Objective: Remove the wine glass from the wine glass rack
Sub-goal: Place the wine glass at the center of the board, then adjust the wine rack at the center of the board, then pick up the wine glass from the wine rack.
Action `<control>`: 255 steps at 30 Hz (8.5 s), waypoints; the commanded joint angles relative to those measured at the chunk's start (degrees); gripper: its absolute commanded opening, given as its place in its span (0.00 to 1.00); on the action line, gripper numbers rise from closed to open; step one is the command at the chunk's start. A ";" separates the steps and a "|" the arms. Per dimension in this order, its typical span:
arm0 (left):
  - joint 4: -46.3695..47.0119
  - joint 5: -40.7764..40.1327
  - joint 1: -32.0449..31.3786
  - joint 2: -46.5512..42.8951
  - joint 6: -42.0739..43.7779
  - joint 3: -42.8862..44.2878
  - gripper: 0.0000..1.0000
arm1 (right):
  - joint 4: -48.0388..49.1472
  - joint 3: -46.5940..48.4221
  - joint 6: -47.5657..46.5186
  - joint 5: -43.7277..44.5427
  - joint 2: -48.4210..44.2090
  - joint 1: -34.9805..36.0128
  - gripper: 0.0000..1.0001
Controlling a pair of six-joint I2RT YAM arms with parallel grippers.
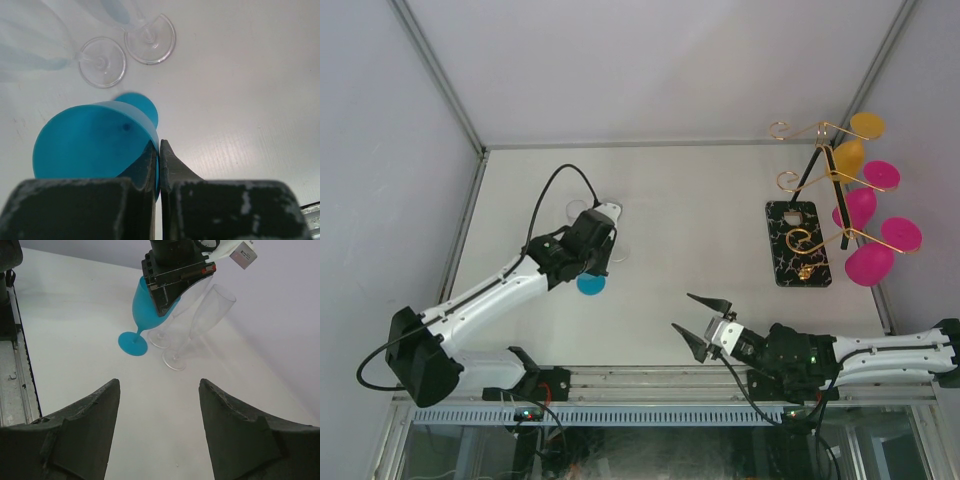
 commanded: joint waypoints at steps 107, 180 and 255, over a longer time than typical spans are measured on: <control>-11.07 -23.72 4.66 -64.08 -17.07 -18.79 1.00 | -54.64 56.23 45.74 17.39 17.92 -21.01 0.79; -10.59 -21.78 4.66 -60.40 -16.07 -19.65 1.00 | -45.60 72.01 47.18 -34.06 52.06 -96.08 0.86; -10.23 -21.64 4.66 -63.50 -15.72 -19.92 1.00 | -59.92 52.42 58.96 -48.52 22.08 -124.48 0.63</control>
